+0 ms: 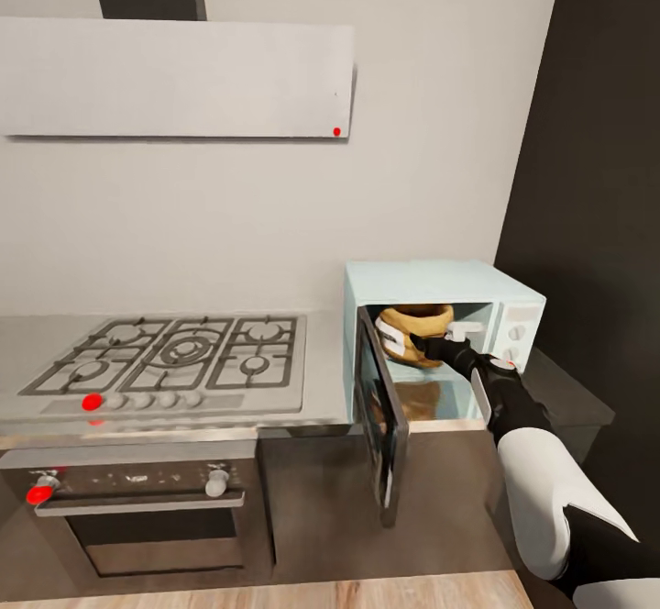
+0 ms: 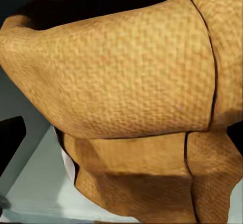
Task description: In the kitchen, take the popcorn bag from the countertop, put it into the microwave, and heat it until the popcorn is cooked so the cooked popcorn ends up inside the bag.
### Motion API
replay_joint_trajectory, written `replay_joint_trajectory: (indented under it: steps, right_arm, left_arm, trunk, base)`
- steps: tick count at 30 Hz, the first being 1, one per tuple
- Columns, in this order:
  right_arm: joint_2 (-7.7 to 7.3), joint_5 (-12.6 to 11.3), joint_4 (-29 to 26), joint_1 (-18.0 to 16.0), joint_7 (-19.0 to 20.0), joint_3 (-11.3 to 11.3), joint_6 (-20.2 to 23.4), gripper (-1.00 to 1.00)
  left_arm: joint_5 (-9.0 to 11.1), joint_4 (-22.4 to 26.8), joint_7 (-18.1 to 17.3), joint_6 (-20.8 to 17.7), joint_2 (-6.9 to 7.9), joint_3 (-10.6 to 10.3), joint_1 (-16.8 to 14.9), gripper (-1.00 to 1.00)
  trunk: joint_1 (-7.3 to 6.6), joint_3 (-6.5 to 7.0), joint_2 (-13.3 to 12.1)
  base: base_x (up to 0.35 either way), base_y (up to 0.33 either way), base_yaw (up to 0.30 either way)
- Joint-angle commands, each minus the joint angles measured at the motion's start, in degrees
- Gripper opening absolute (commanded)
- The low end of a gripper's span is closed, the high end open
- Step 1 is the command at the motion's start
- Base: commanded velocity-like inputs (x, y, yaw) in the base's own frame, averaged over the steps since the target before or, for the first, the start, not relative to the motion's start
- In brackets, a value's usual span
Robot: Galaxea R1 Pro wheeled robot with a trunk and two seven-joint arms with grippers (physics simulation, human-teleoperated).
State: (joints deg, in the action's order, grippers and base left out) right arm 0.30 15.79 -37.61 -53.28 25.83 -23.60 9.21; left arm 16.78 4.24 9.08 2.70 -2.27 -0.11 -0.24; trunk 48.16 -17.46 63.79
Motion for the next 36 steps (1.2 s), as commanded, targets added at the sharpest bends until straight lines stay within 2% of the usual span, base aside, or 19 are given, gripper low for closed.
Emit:
replay_joint_trajectory:
  steps: [1,9,14,24,28,36]
  right_arm:
    - [0.05,0.3,-0.1,0.0,0.5,-0.3,0.3,1.0]
    - [0.13,1.9,-0.1,0.0,0.5,-0.2,0.3,1.0]
    - [0.08,2.0,-0.1,0.0,0.6,-0.2,0.3,1.0]
    - [0.05,2.1,-0.1,-0.1,0.7,-0.3,0.3,1.0]
    - [0.05,3.1,-0.1,-0.1,0.7,-0.3,0.4,1.0]
    - [0.03,3.3,-0.1,0.0,0.7,-0.3,0.4,1.0]
  left_arm:
    - [0.3,0.0,0.1,0.2,-0.02,0.0,0.0,1.0]
    - [0.3,0.0,0.1,0.2,-0.02,0.0,0.0,1.0]
    - [0.3,0.1,0.1,0.2,-0.08,0.1,0.0,1.0]
    - [0.4,0.1,0.2,0.2,-0.11,0.3,0.0,1.0]
    - [0.4,0.1,0.2,0.2,-0.11,0.3,0.0,1.0]
    - [0.4,0.1,0.2,0.2,-0.06,0.3,0.0,1.0]
  trunk:
    - [0.02,-0.07,0.0]
    - [0.02,-0.07,0.0]
    - [0.02,-0.07,0.0]
    - [0.02,-0.07,0.0]
    - [0.02,-0.07,0.0]
    - [0.02,-0.07,0.0]
  base:
    - [0.201,0.0,0.0]
    - [0.199,0.0,0.0]
    - [0.001,0.0,0.0]
    - [-0.285,0.0,0.0]
    - [-0.303,0.0,0.0]
    - [-0.294,0.0,0.0]
